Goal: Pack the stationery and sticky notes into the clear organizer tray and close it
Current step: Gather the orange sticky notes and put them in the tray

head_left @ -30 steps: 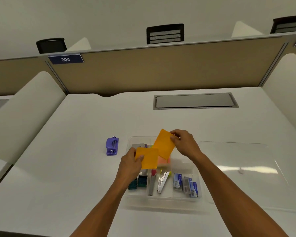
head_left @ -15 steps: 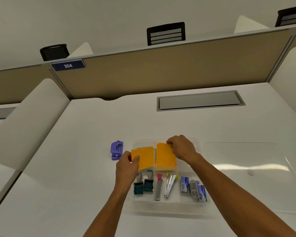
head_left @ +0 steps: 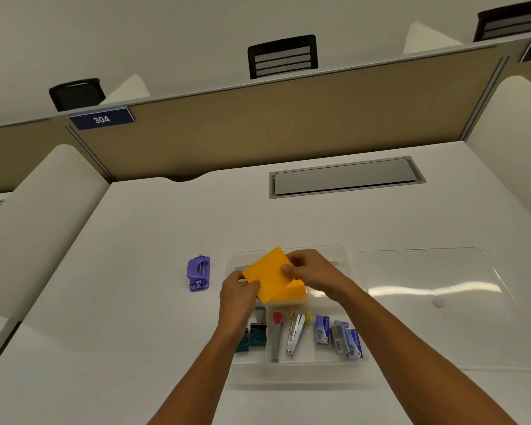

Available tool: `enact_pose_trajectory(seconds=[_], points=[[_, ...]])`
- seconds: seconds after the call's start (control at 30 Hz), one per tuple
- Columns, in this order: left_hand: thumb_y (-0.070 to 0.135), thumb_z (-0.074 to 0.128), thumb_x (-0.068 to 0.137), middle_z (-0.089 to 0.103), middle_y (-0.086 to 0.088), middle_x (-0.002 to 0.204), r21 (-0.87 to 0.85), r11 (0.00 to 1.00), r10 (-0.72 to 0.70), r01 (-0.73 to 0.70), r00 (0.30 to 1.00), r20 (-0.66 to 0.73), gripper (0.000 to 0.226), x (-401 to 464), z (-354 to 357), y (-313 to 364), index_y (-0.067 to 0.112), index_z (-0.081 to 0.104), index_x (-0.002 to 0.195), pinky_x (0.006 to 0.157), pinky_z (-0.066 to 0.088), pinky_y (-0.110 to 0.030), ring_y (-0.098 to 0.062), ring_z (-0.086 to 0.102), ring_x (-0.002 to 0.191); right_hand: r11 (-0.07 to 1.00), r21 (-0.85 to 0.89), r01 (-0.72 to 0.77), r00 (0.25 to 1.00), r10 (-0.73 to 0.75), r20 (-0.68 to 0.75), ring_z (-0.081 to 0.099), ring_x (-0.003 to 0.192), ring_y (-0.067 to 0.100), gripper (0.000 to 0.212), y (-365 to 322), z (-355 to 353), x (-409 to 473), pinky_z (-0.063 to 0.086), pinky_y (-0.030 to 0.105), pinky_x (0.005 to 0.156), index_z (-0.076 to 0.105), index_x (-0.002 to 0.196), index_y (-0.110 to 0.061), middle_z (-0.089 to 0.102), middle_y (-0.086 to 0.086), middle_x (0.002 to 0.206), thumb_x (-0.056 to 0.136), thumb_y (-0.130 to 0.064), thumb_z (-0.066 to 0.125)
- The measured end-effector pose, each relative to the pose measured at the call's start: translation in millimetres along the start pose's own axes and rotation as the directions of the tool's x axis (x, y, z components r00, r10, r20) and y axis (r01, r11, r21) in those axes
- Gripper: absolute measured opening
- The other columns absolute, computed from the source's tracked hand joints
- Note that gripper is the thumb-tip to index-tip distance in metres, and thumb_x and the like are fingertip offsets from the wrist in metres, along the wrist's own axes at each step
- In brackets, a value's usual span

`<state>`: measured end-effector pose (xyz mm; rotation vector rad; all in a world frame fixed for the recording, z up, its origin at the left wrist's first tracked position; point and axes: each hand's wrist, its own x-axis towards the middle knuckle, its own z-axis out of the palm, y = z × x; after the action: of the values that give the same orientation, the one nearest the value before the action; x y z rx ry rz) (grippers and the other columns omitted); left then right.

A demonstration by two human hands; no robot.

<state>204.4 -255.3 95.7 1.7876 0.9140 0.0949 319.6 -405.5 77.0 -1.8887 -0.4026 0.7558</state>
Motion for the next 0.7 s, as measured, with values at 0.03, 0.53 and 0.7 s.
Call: enact_pose_trajectory(seconds=[0.03, 0.53, 0.7], points=[[0.019, 0.059, 0.091, 0.06, -0.002, 0.108, 0.007, 1.0, 0.009, -0.009, 1.0, 0.029, 0.024, -0.9, 3.6, 0.3, 0.023, 0.051, 0.113, 0.062, 0.05, -0.026, -0.019, 0.062, 0.088, 0.999, -0.034, 0.002, 1.0, -0.003, -0.031, 0.061, 0.102, 0.019, 0.036, 0.7, -1.9, 0.7, 0.051, 0.036, 0.085, 0.062, 0.125, -0.019, 0.064, -0.001, 0.116, 0.092, -0.034, 0.064], [0.026, 0.061, 0.092, 0.059, 0.005, 0.115, 0.264, 0.958, 0.091, -0.111, 0.992, 0.087, 0.019, -14.5, -9.8, -33.3, 0.026, 0.056, 0.11, 0.091, 0.055, -0.041, -0.021, 0.06, 0.103, 0.953, -0.303, -0.015, 0.987, -0.034, -0.158, 0.057, 0.113, 0.026, 0.029, -12.9, -5.2, 17.2, 0.046, 0.03, 0.082, 0.063, 0.125, -0.017, 0.06, 0.006, 0.13, 0.099, -0.015, 0.051], [0.028, 0.061, 0.092, 0.064, 0.005, 0.107, 0.303, 0.944, 0.136, -0.13, 0.991, 0.002, 0.015, -13.7, -35.6, -52.0, 0.029, 0.055, 0.106, 0.066, 0.046, -0.01, -0.002, 0.059, 0.079, 0.901, -0.43, -0.062, 0.987, -0.01, -0.162, 0.056, 0.117, 0.028, 0.031, -7.2, 7.9, 24.3, 0.047, 0.035, 0.092, 0.06, 0.128, -0.014, 0.058, 0.008, 0.134, 0.098, -0.013, 0.053]])
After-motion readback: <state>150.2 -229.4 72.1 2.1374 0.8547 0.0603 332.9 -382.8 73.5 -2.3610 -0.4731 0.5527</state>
